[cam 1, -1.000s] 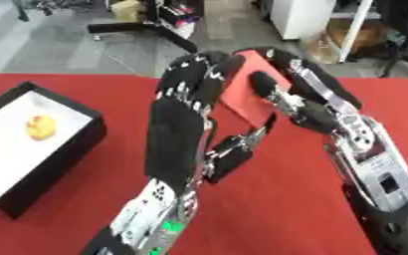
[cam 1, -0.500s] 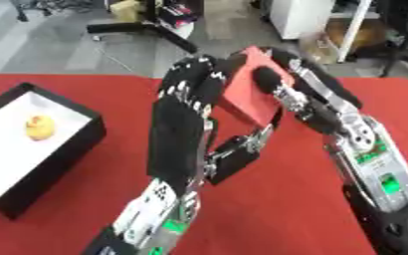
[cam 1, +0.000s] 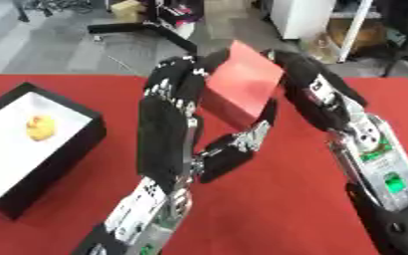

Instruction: Pick up the objects with one hand, pass them to the other hand, and then place them into the box on the other side of the table.

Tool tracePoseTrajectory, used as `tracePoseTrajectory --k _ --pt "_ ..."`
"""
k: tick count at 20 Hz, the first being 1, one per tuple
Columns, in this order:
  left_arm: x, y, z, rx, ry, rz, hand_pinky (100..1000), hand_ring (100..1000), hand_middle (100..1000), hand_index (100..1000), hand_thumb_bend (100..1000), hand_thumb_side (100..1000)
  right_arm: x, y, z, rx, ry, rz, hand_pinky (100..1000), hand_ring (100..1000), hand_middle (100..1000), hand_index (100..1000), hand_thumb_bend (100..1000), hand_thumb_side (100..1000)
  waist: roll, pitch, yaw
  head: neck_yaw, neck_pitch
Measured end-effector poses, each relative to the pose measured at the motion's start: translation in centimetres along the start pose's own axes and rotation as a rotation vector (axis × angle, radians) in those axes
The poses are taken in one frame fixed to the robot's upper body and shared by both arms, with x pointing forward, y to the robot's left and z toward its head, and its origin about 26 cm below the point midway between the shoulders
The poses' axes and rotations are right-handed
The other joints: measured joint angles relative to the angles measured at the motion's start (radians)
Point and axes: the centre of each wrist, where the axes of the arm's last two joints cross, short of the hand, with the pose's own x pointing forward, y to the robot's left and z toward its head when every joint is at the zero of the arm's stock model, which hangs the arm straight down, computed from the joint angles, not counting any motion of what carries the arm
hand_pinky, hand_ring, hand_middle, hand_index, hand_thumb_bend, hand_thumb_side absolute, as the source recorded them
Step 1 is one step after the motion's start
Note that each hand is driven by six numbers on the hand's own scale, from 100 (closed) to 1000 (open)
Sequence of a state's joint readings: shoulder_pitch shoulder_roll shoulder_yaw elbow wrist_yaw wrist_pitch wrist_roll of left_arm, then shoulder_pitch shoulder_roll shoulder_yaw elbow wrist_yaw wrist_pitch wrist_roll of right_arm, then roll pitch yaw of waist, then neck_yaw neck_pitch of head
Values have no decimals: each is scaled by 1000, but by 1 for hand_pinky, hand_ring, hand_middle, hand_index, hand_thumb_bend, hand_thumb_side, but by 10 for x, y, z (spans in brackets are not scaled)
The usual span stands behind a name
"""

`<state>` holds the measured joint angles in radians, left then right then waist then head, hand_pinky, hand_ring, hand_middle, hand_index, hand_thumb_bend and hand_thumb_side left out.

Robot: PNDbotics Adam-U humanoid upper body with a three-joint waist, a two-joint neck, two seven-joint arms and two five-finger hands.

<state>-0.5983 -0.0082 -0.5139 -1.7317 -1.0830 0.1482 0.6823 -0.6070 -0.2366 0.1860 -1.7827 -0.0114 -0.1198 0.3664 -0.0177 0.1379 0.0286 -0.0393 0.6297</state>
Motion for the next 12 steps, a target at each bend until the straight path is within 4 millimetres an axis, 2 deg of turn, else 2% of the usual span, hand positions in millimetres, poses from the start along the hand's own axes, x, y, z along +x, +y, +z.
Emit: tracePoseTrajectory --k 1,2,7,8,12 --pt "-1 1 0 2 1 -2 690 526 504 592 100 411 0 -1 1 -4 -1 0 1000 441 675 782 830 1000 0 0 1 0 0" --pt "-3 4 0 5 1 -5 690 527 504 593 100 404 0 -4 1 -12 -1 3 1000 460 714 790 855 1000 1 0 3 0 0" --pt "-8 14 -1 10 -5 -2 690 527 504 593 100 404 0 -13 6 -59 4 13 1000 460 714 790 855 1000 2 0 5 -1 0" --pt "-8 15 -1 9 -5 -1 690 530 507 595 100 359 0 -14 6 -64 4 14 1000 491 751 801 823 1000 3 0 5 -1 0" --pt "-29 23 11 -20 18 -81 693 538 515 605 100 290 1 -27 12 -141 42 39 1000 485 731 792 781 1000 25 -1 -1 17 -6"
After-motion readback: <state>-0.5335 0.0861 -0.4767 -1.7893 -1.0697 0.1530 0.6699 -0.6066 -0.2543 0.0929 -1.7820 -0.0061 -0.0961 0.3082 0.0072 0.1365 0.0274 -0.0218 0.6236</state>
